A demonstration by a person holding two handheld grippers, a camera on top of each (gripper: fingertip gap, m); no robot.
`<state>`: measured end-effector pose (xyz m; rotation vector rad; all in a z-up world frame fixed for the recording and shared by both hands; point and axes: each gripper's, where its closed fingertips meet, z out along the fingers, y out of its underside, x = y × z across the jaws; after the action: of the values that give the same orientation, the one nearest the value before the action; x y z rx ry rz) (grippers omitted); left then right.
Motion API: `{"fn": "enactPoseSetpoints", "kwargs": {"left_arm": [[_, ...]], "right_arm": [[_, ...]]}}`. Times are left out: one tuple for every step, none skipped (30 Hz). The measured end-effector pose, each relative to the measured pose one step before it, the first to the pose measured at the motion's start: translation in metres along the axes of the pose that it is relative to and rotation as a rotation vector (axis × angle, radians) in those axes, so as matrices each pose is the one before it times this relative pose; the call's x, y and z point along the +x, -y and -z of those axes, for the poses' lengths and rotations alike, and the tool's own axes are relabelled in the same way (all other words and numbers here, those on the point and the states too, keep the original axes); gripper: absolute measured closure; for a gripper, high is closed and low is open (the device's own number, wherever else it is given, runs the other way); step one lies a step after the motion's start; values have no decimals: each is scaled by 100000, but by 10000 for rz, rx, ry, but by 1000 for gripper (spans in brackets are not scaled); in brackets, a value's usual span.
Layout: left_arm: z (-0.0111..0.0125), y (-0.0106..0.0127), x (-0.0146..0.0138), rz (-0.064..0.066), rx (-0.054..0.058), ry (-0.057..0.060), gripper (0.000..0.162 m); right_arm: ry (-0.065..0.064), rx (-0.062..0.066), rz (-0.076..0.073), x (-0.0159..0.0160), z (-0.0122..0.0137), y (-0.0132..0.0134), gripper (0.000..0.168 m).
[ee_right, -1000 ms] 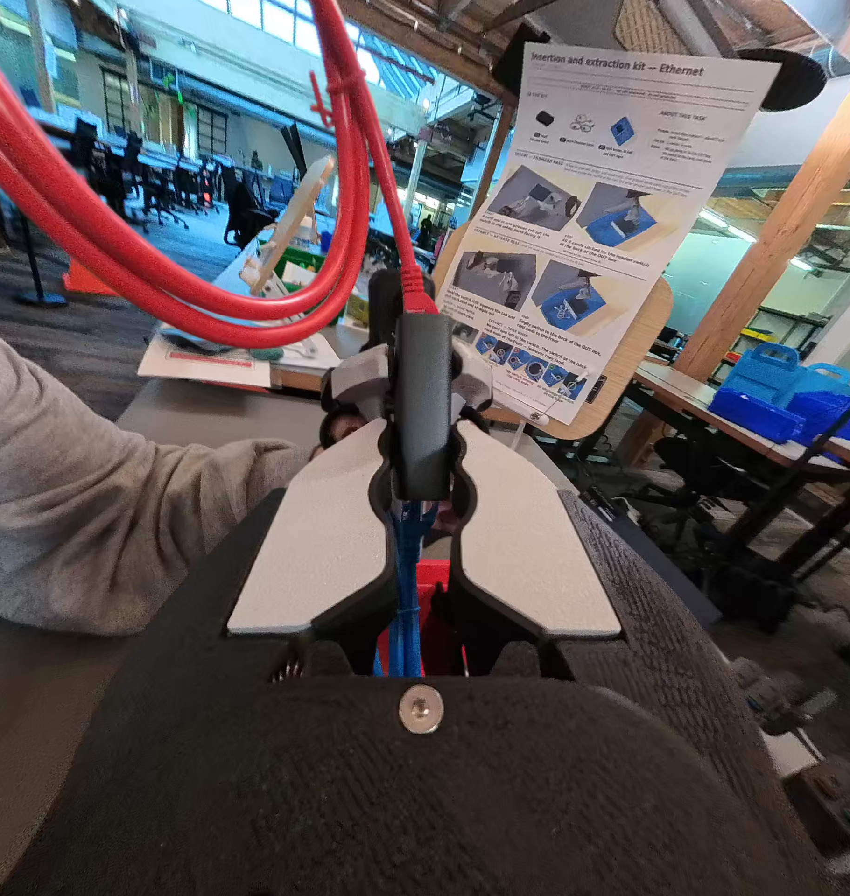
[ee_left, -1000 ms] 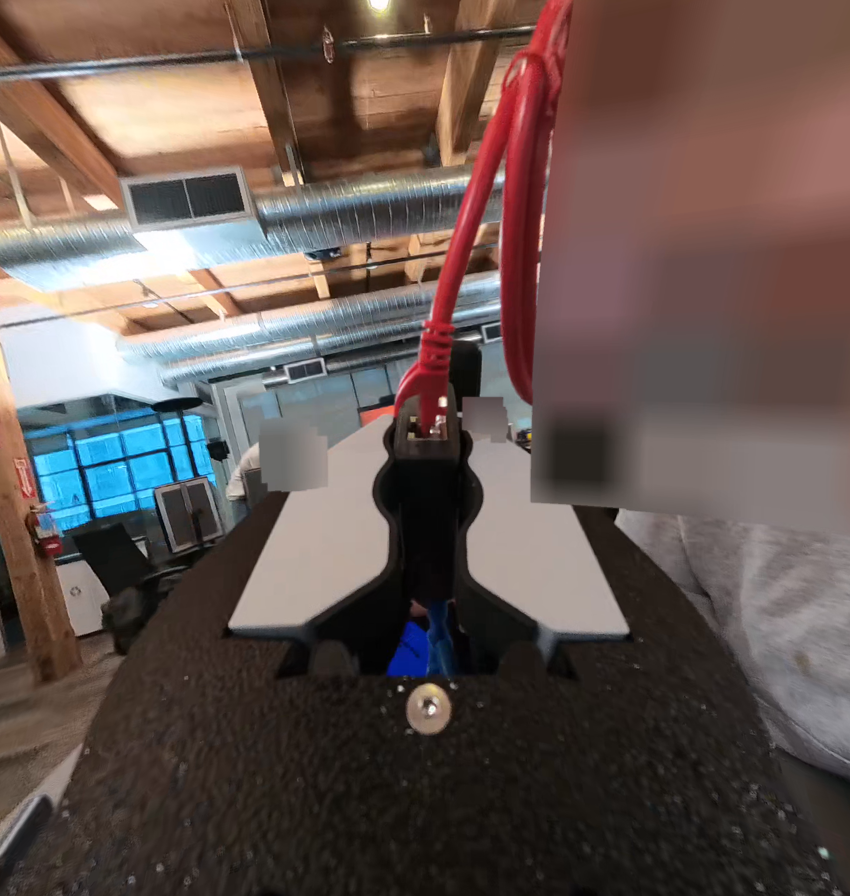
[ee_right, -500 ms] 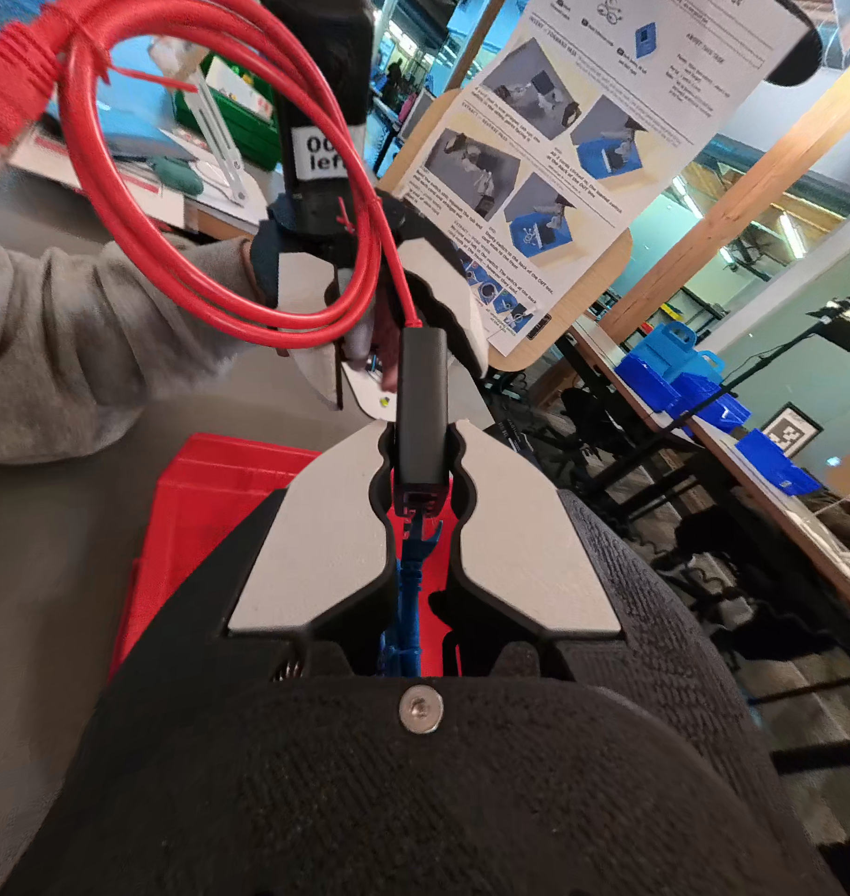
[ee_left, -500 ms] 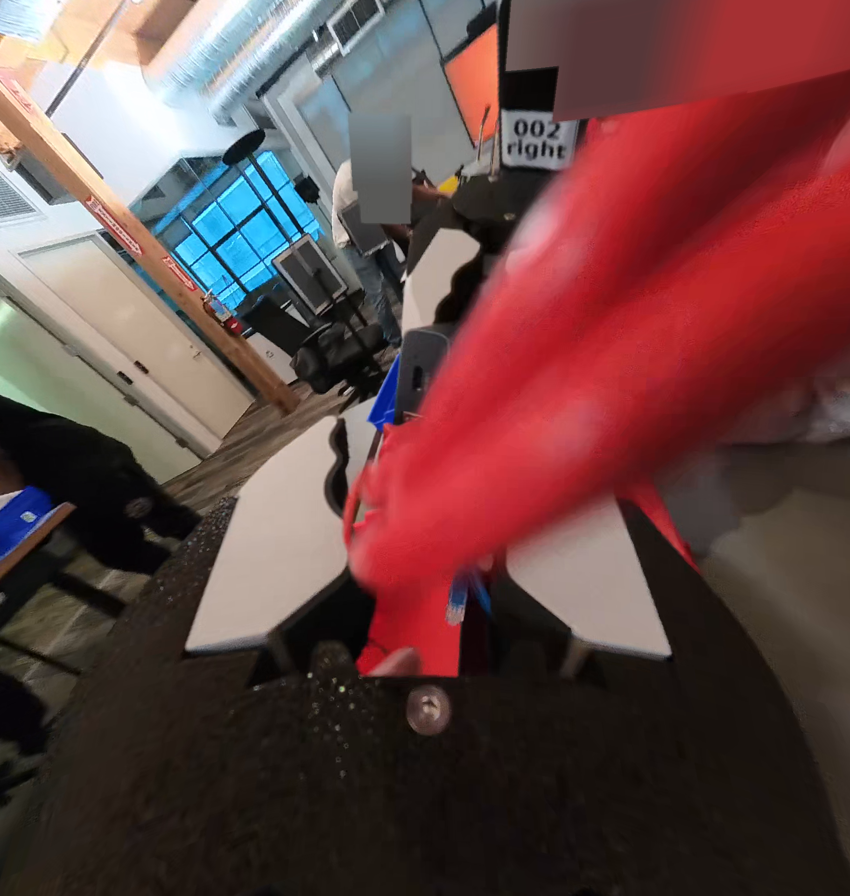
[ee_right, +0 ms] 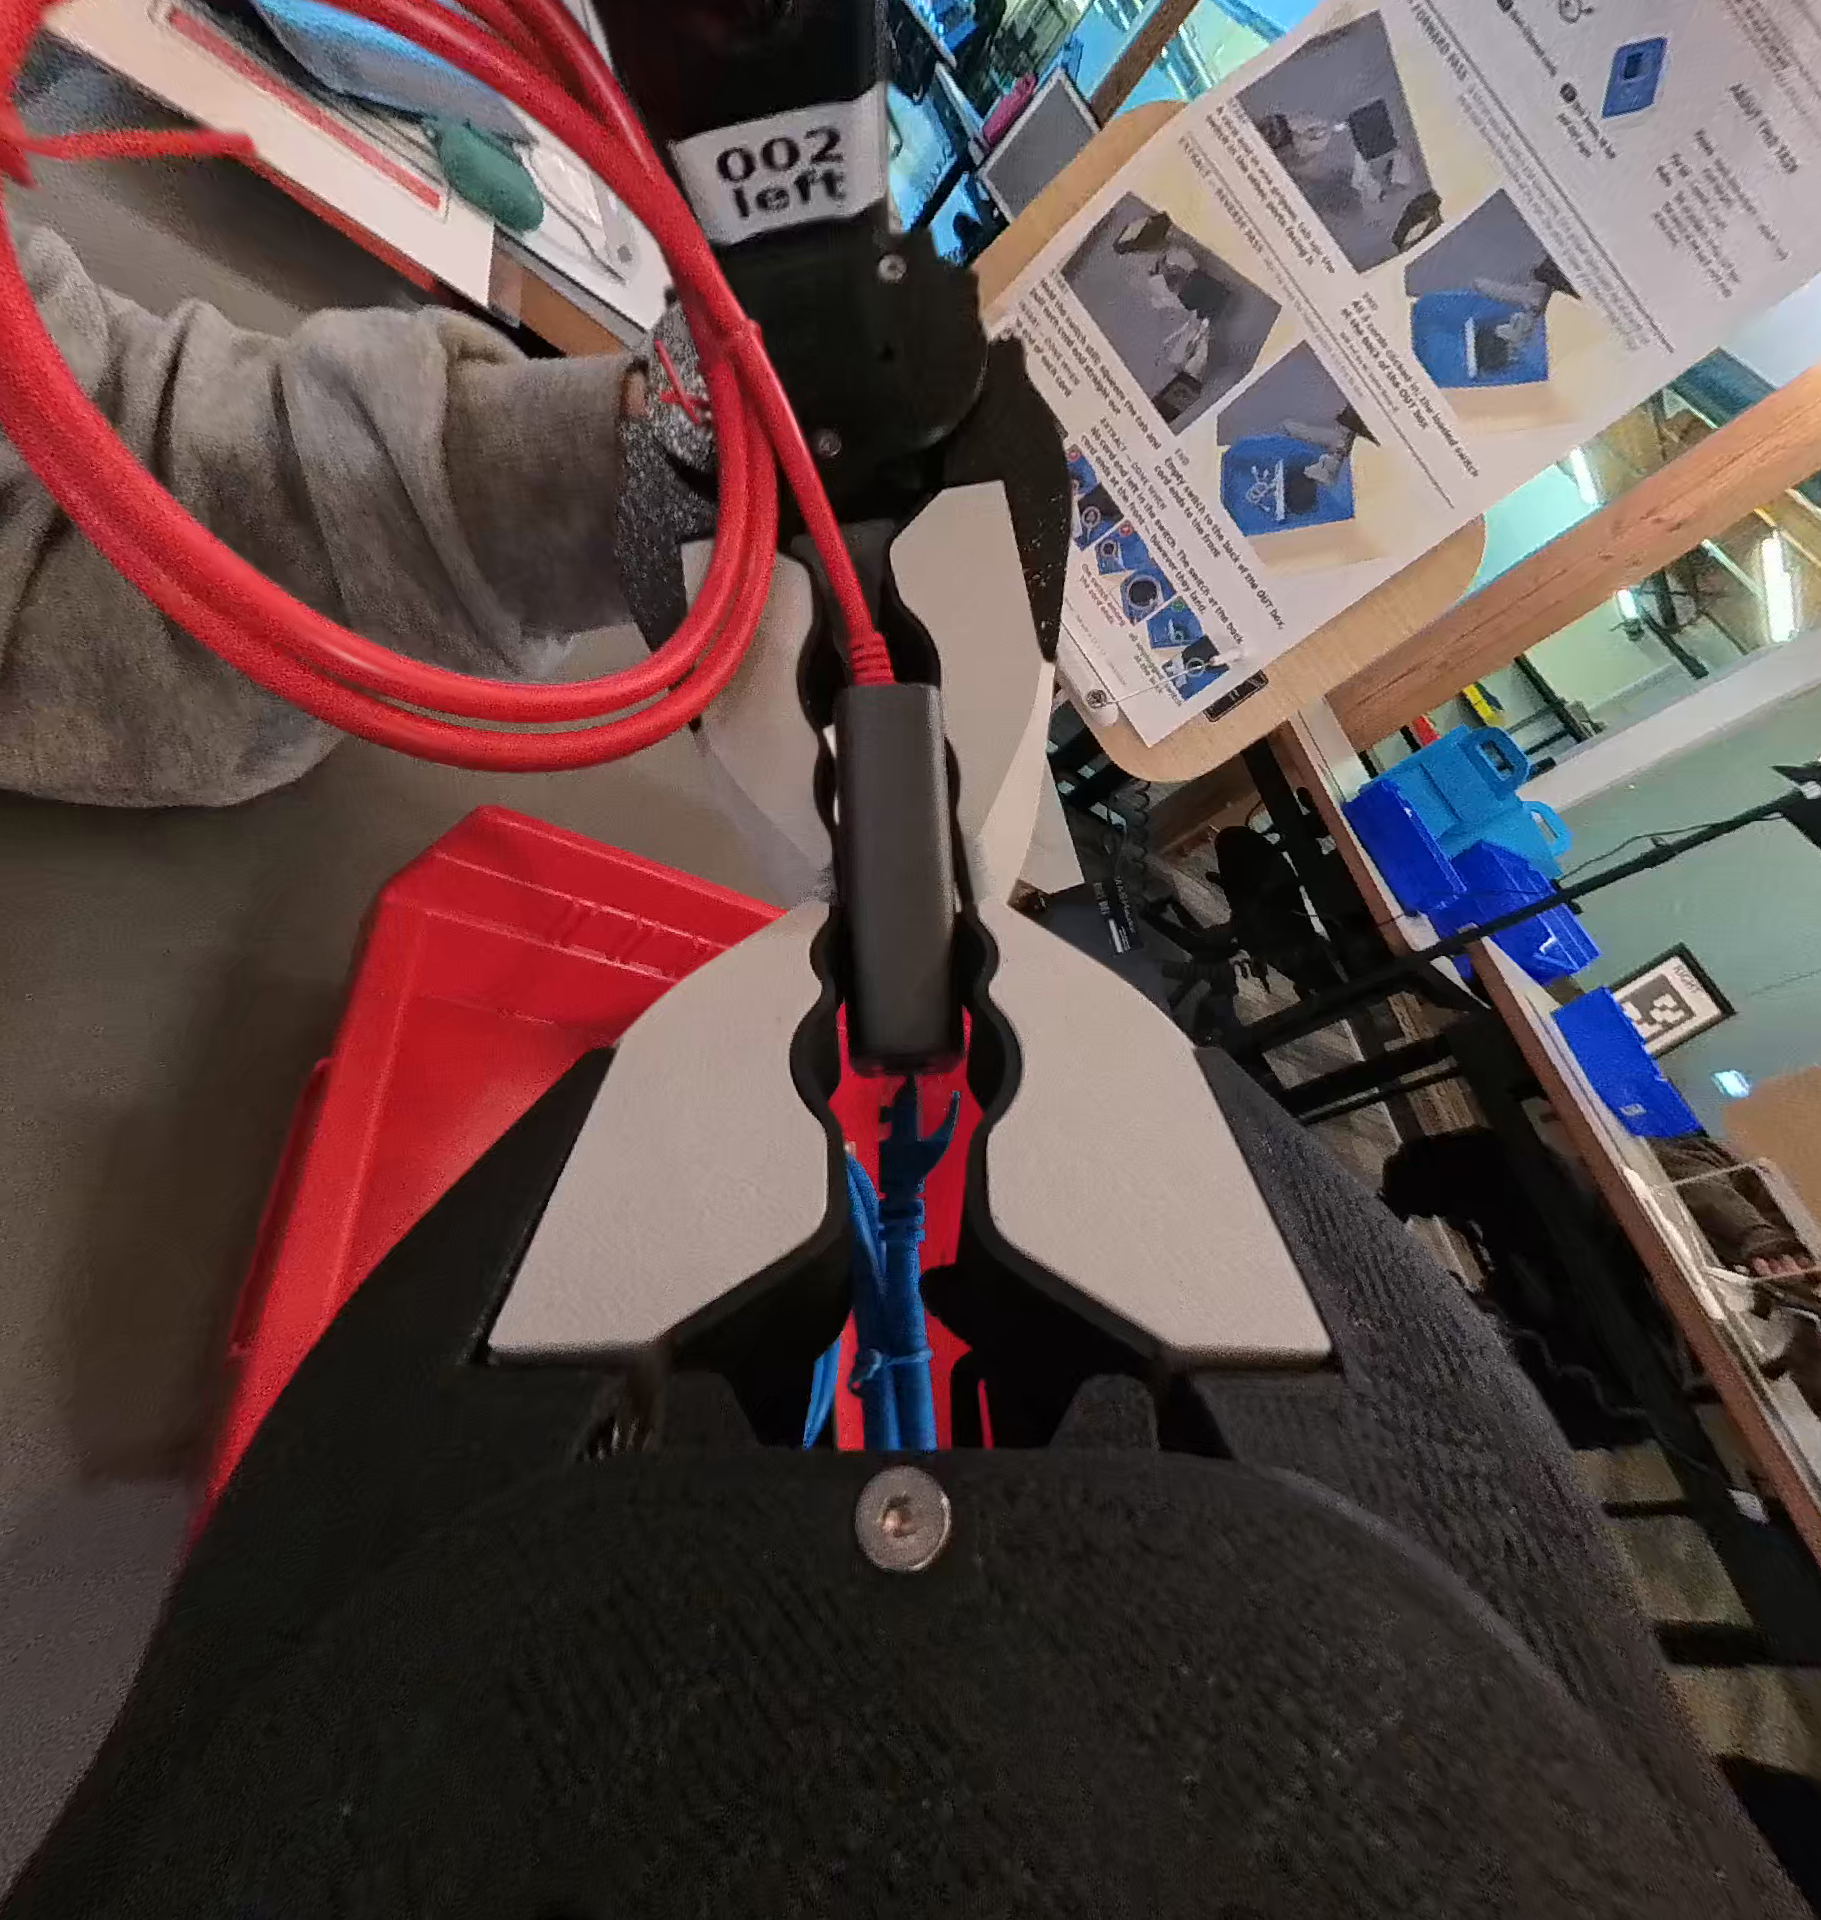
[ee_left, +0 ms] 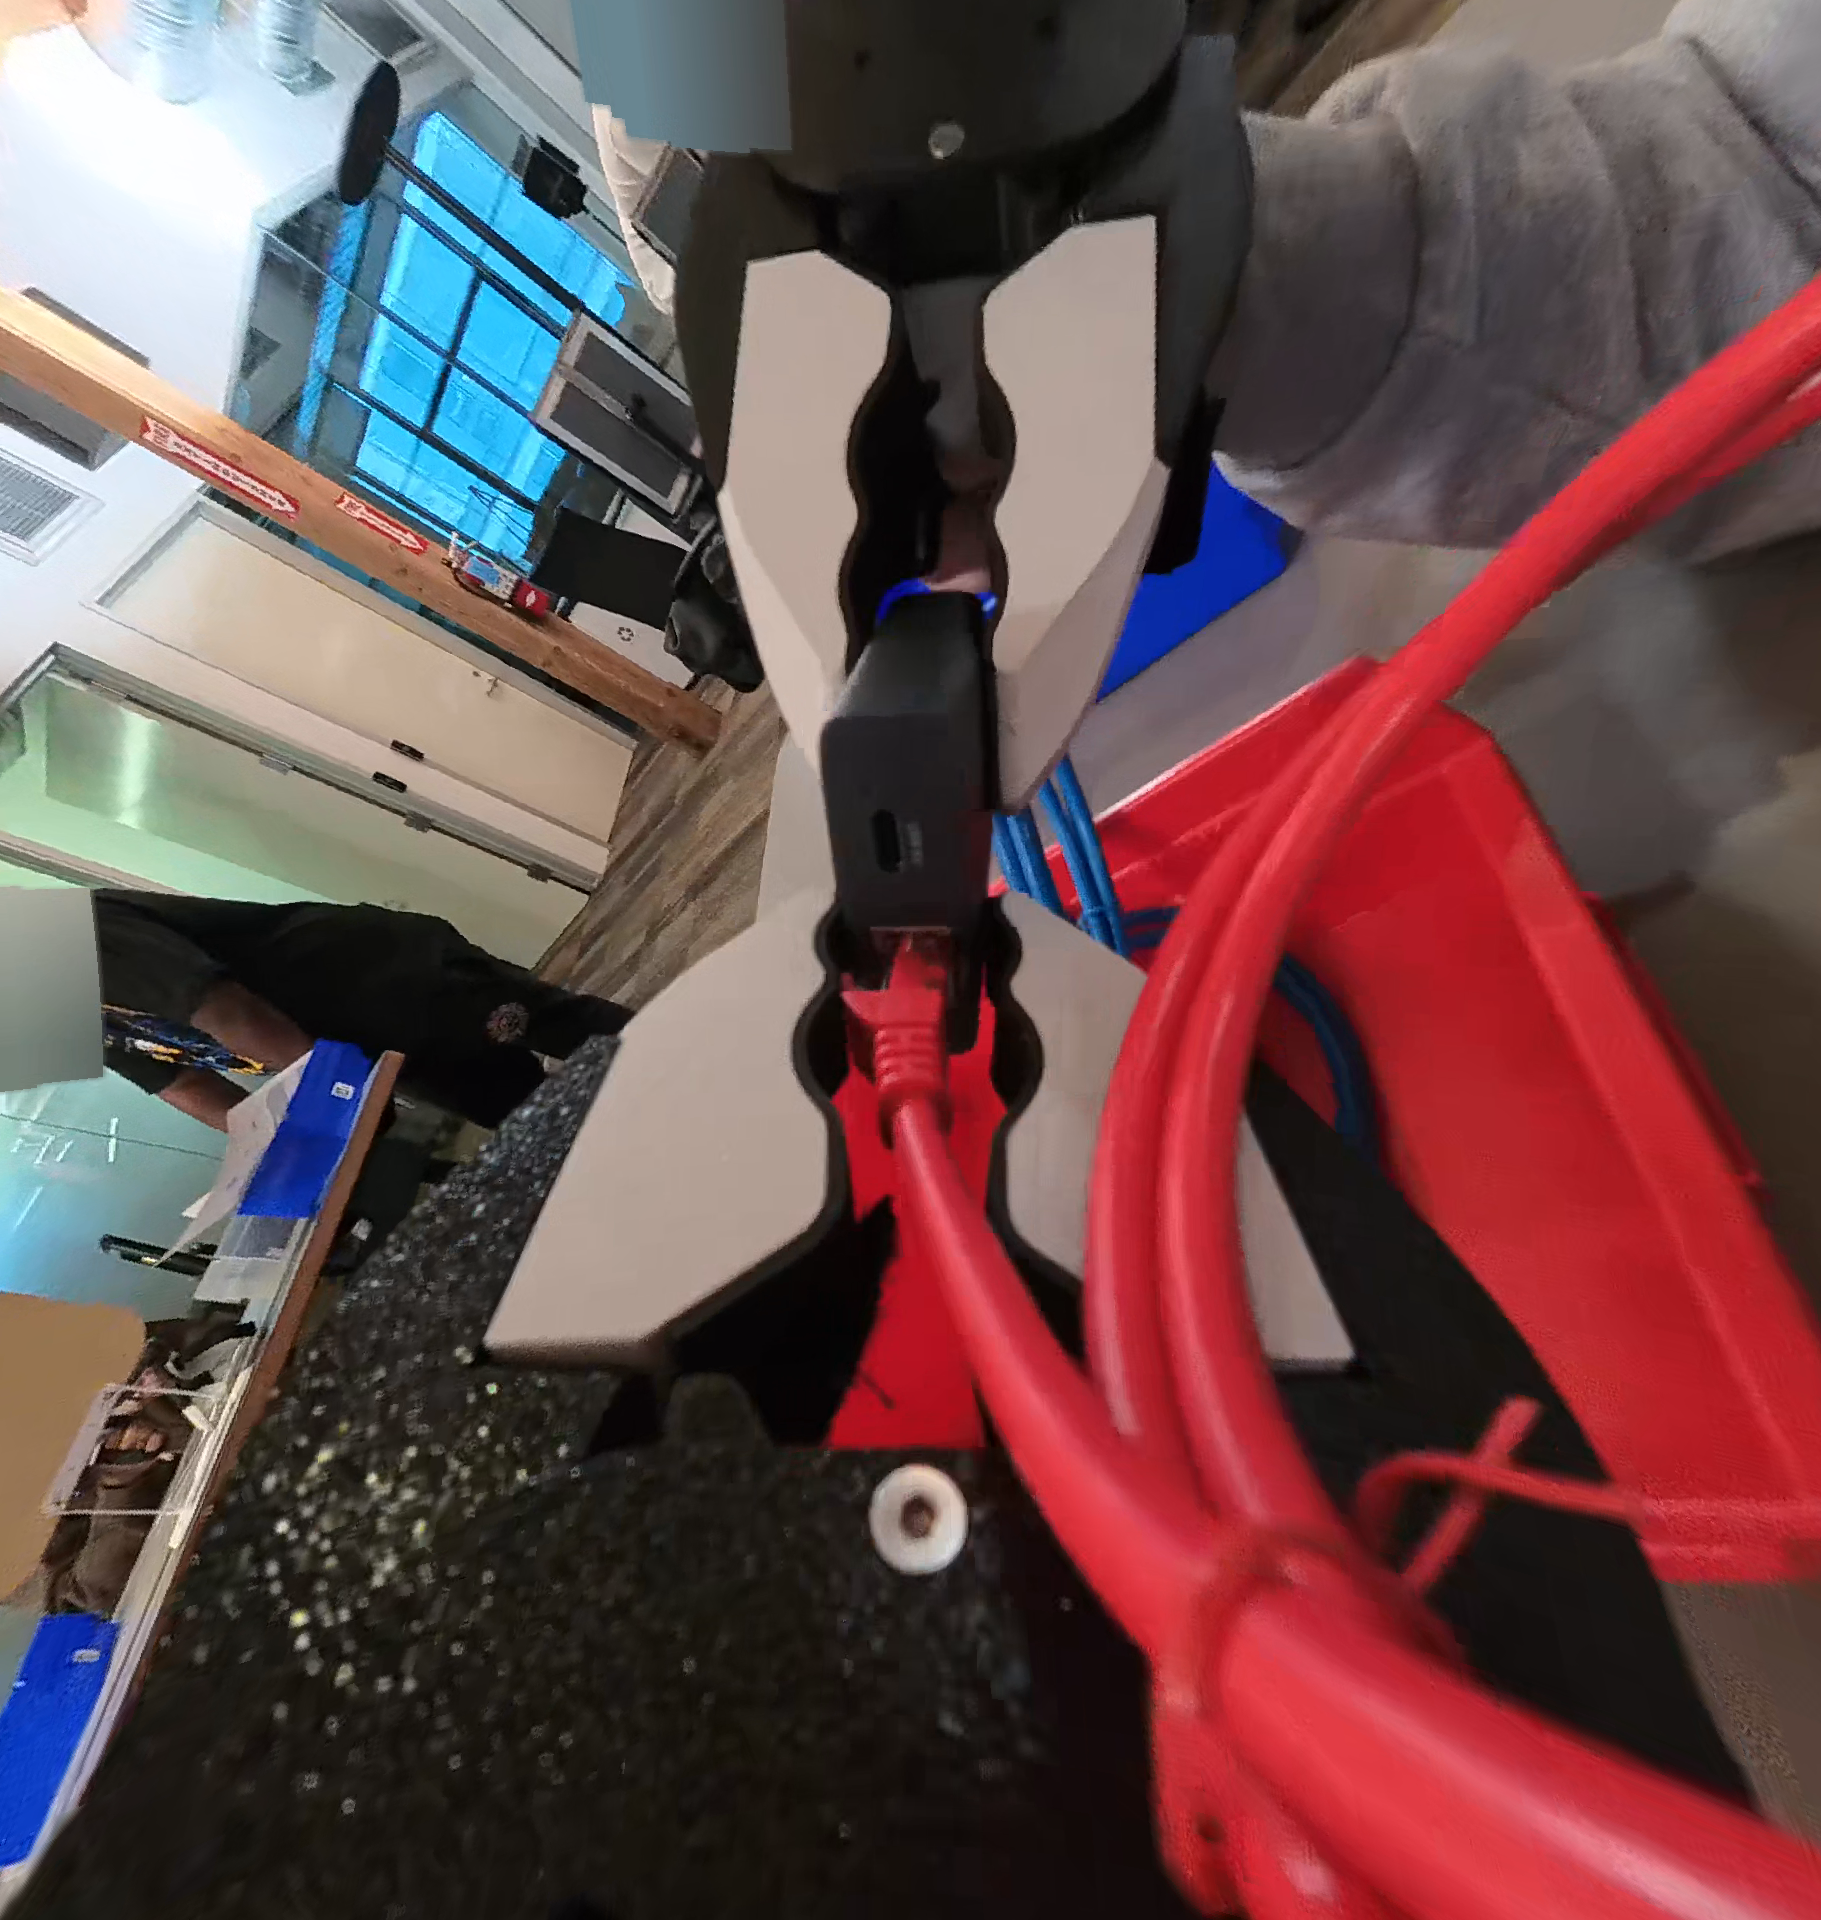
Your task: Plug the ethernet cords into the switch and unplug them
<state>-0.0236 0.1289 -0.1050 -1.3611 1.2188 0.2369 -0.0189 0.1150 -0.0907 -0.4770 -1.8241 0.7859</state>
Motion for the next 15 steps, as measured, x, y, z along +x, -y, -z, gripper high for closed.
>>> {"fn": "enactPoseSetpoints", "kwargs": {"left_arm": [[88,-135,139,-53,-95,-139,140],[127,-102,-76,-34,-22,25,141],[166,-44,-140,-34,45,70,141],[240,-65,-202,-88,39,116,141],[313,-222,-204,-112,-51,110,141],[423,-416,-273,-29,-147,120,141],[537,-588,-396,10,-206,191,141],[621,-662,-537,48,-195,274,141],[698,-596,-660,70,-122,332,141],[744,-463,-723,86,-25,374,141],[813,-207,-823,100,113,418,141],[850,-51,-783,85,146,395,141],[823,44,-916,42,141,509,142],[752,157,-915,24,172,523,143],[678,251,-668,64,217,331,142]], "right_arm": [[-28,-62,160,-85,-126,-97,149],[-139,24,144,81,-139,28,148],[-173,59,65,177,-129,85,148],[-139,89,-58,175,-135,131,147],[-82,148,-110,142,-85,175,147],[-115,181,-109,242,81,202,147],[-201,170,-104,445,257,169,145],[-219,129,-115,551,425,103,144],[-189,78,-130,561,522,19,144],[-186,29,-136,574,564,-47,143],[-205,-4,-127,581,551,-87,142],[-184,-37,-110,524,512,-127,142],[-108,-74,-106,393,441,-192,142],[-58,-95,-98,279,349,-228,142],[-18,-126,-108,177,238,-284,142]]}}
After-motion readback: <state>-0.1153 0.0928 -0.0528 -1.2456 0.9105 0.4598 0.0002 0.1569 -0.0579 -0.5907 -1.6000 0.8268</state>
